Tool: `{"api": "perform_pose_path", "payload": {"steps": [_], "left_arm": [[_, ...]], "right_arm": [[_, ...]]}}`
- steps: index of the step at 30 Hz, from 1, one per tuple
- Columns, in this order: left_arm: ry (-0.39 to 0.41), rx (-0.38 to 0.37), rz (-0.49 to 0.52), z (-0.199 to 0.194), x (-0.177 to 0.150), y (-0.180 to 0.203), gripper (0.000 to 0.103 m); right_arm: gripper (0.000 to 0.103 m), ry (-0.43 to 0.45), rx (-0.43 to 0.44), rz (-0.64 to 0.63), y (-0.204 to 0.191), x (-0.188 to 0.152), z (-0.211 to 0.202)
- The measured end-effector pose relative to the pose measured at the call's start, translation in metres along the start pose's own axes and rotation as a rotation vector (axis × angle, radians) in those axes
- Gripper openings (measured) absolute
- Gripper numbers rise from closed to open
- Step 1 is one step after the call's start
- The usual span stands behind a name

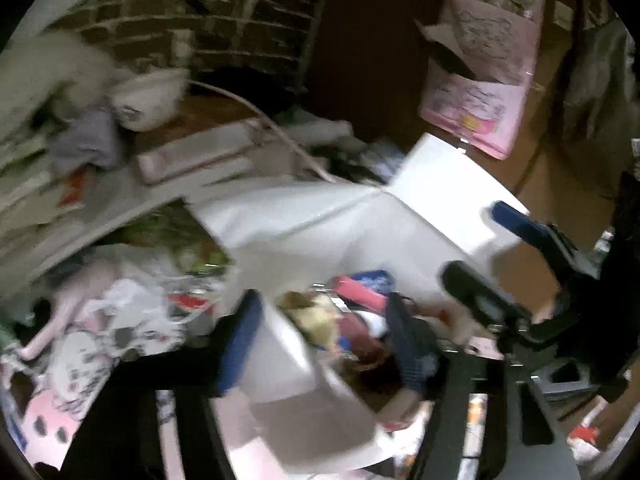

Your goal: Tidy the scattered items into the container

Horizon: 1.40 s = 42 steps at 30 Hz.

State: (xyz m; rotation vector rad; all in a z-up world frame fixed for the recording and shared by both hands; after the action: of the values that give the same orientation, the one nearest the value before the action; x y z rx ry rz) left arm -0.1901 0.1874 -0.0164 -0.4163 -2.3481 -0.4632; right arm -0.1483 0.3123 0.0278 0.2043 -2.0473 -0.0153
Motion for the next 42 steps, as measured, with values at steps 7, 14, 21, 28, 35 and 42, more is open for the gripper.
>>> {"api": "perform_pose_path", "payload": {"steps": [7,14,21,28,35,42], "left_arm": [[0.112,0.082,-0.053,-0.039,-0.002,-0.022,0.086],[0.148,0.227,-0.08,-0.069,-0.014,-0.045,0.095],[0.141,0.297,-0.134,-0.096,-0.035,-0.068,0.095],[0.143,0.353,-0.209,-0.12,-0.054,-0.093,0.095],[0.127,0.385,-0.248,-0.128,-0.063,-0.104,0.095],[0.116,0.416,-0.222,-0.134,-0.064,-0.103,0.095]], "right_arm": [[0.103,0.016,-0.028,-0.011,-0.006,0.007,-0.003],[0.103,-0.005,-0.035,-0.024,-0.025,0.009,0.001],[0.103,-0.009,-0.122,-0.064,-0.05,0.013,0.001],[0.103,-0.076,0.031,-0.039,-0.097,0.011,-0.006],[0.103,-0.182,-0.03,-0.091,-0.118,0.006,-0.005],[0.103,-0.254,-0.009,-0.004,-0.119,-0.001,-0.006]]}}
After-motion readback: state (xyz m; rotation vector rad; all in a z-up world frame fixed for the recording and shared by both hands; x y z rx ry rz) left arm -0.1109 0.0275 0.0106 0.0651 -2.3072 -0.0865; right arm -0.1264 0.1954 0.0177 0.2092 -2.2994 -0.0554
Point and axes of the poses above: each gripper's, at about its wrist camera, not at the fingertips, and z roughly the way its jaws point, y to its right, x to its top, the point moved 9 cm from there along z, roughly the way its jaws point, and after that the axes turned 5 degrees about -y, right-handed, at the moved point
